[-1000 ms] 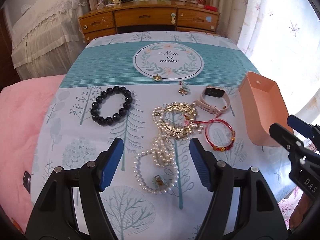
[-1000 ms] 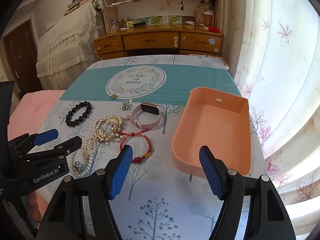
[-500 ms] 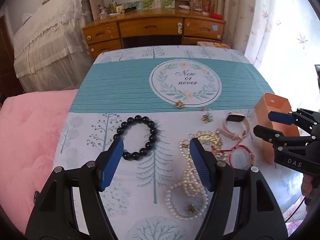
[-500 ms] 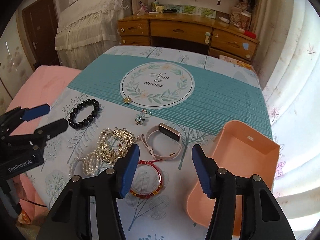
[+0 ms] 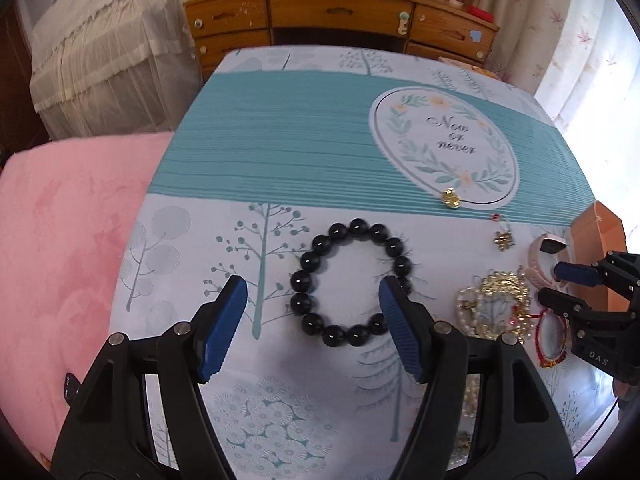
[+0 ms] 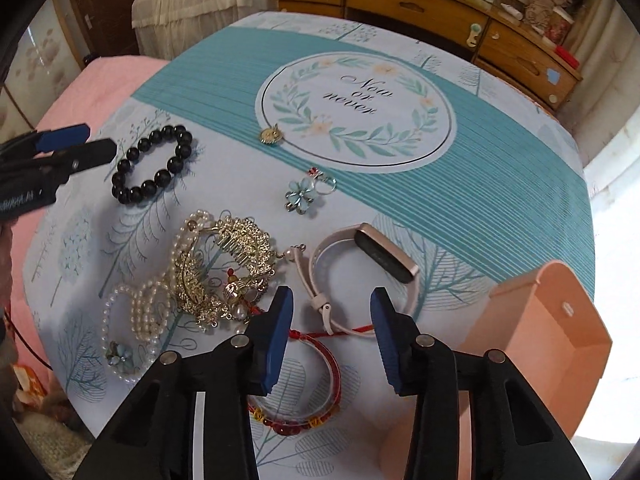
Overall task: Organize jewelry
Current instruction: 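Grasp the black bead bracelet with the left tool while the right tool grasps the pink-strap watch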
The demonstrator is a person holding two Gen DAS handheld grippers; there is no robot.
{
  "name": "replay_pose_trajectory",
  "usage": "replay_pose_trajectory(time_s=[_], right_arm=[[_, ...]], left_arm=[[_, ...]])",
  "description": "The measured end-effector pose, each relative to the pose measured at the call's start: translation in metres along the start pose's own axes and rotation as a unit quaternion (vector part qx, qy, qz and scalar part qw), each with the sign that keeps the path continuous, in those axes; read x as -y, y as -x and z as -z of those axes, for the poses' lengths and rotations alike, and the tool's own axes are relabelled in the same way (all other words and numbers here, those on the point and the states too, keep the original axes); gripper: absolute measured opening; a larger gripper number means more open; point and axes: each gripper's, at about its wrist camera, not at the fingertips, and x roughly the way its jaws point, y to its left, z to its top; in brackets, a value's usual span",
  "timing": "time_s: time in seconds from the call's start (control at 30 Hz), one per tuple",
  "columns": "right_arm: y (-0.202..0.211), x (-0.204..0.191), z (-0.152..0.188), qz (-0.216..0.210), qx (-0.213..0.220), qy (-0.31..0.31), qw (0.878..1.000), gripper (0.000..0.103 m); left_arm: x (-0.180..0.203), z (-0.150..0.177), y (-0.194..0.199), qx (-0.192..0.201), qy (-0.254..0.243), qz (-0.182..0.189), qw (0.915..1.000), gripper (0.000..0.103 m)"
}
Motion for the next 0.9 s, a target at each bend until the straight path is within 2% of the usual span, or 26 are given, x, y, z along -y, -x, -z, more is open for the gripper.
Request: replay_pose_trajectory(time_s=[0.3, 0.4, 0.6, 0.63, 0.67, 0.7, 0.77, 0.9], right_arm=[[-0.018, -0.003, -0.006, -0.017, -0.021, -0.003, 1.0, 0.016], [-0.019, 0.002, -0.008, -0.029, -0.024, -0.021, 0.999, 0.013], [-0.008, 0.011, -0.008, -0.041, -0.009, -0.053, 0.998, 0.013], [-0.005, 0.013, -0.008, -0.042, -0.005, -0.059, 0.997, 0.013], [-0.002, 0.015, -0.008, -0.044, -0.002, -0.064, 0.997, 0.013], [0.002, 0.017, -0.007, -0.047, 0.002, -0.071, 0.996, 0.013], [0.009, 0.02, -0.007, -0.052, 0.011, -0.081, 0.995, 0.013], [0.024, 0.027, -0.004, -0.059, 0.031, -0.099, 0.993, 0.012]], left_arm=[[-0.011, -0.007, -0.041, -0.058, -0.004, 0.013, 0.9982, 0.065], [-0.008, -0.009, -0.054, -0.091, -0.009, 0.015, 0.9957, 0.062], [-0.003, -0.02, -0.065, -0.121, -0.025, 0.01, 0.9923, 0.061], [-0.001, -0.021, -0.066, -0.123, -0.027, 0.011, 0.9919, 0.059], [0.0, -0.023, -0.066, -0.125, -0.031, 0.012, 0.9916, 0.049], [0.002, -0.025, -0.065, -0.127, -0.035, 0.013, 0.9912, 0.032], [0.005, -0.027, -0.065, -0.134, -0.037, 0.012, 0.9902, 0.012], [0.009, -0.025, -0.064, -0.129, -0.025, 0.014, 0.9913, 0.012]])
